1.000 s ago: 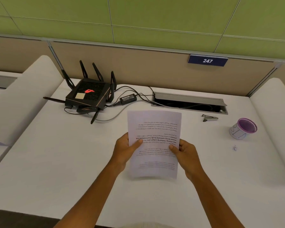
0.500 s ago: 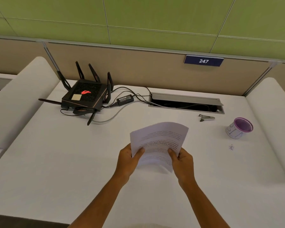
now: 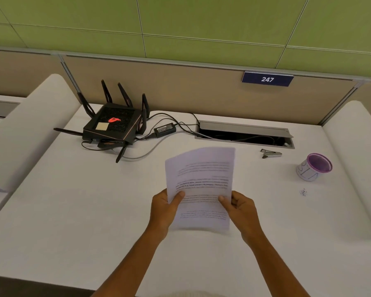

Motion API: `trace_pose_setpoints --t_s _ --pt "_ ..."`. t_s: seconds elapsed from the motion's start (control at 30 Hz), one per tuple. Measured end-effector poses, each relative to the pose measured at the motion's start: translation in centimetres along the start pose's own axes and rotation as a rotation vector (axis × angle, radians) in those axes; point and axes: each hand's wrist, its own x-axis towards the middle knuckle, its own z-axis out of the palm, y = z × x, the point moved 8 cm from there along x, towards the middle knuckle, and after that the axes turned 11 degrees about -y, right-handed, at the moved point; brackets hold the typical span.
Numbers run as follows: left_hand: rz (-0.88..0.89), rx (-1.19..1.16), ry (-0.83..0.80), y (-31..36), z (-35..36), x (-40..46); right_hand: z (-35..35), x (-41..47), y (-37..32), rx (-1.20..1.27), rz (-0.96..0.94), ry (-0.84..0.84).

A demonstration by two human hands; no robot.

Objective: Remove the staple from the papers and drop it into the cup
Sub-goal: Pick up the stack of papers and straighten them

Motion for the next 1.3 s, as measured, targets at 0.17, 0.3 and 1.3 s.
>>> trace_pose_setpoints --t_s 0.17,0.3,1.3 --pt "-0.056 -0.237 0.117 -1.3 -2.2 -0.2 -1.2 -0.4 1.1 0.090 0.077 -0.095" --pt "-0.104 -0.474 0.134 -2.8 -1.7 -1.1 0.0 -1.7 2.4 0.347 0.107 -0.076" --pt "-0.015 0.038 -0.004 0.8 -5.0 1.4 -4.3 -0.1 -0.7 -0.036 -0.037 0.189"
